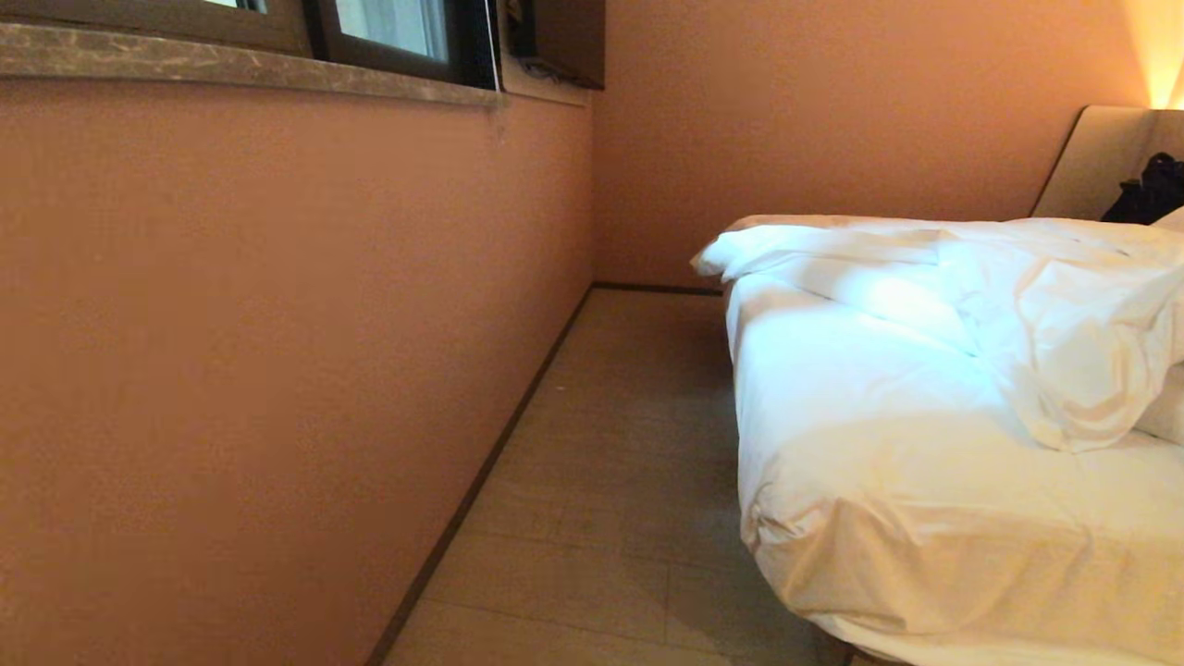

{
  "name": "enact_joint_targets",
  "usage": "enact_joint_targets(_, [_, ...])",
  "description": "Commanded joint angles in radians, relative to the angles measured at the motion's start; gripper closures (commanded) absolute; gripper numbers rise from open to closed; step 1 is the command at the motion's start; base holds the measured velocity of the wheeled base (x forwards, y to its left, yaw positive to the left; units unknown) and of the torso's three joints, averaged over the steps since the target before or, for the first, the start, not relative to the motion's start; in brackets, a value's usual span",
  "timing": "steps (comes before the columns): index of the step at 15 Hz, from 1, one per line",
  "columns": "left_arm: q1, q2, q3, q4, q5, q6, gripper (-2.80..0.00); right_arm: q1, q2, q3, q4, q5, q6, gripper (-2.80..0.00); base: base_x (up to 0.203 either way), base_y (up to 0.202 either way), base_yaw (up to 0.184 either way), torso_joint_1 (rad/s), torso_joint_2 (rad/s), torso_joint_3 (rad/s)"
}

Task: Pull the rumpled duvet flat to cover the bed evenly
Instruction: Hold the folded corner of the quilt

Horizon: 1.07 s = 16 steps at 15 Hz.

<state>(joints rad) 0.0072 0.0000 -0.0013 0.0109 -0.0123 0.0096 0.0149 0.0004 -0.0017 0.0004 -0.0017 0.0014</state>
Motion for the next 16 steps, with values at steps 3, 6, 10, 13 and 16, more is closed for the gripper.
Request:
enact_joint_targets(3, [0.0, 0.0, 0.001, 0.0, 0.0, 0.0, 0.0, 0.0, 0.0, 0.0, 0.0, 0.0, 0.0, 0.0, 0.172, 0.0, 0.001, 0.006, 0.0, 0.002])
enact_joint_targets(6, [0.0, 0.0, 0.001, 0.0, 0.0, 0.0, 0.0, 0.0, 0.0, 0.0, 0.0, 0.0, 0.0, 0.0, 0.0, 0.0, 0.0, 0.0, 0.0, 0.0])
enact_joint_targets(10, [0.0, 0.0, 0.001, 0.0, 0.0, -0.002, 0.0, 0.0, 0.0, 0.0, 0.0, 0.0, 0.0, 0.0, 0.0, 0.0, 0.0, 0.0, 0.0, 0.0])
enact_joint_targets(13, [0.0, 0.0, 0.001, 0.0, 0.0, 0.003, 0.0, 0.0, 0.0, 0.0, 0.0, 0.0, 0.0, 0.0, 0.0, 0.0, 0.0, 0.0, 0.0, 0.0])
enact_joint_targets(16, [0.0, 0.0, 0.001, 0.0, 0.001, 0.004, 0.0, 0.0, 0.0, 0.0, 0.0, 0.0, 0.0, 0.0, 0.0, 0.0, 0.0, 0.0, 0.0, 0.0])
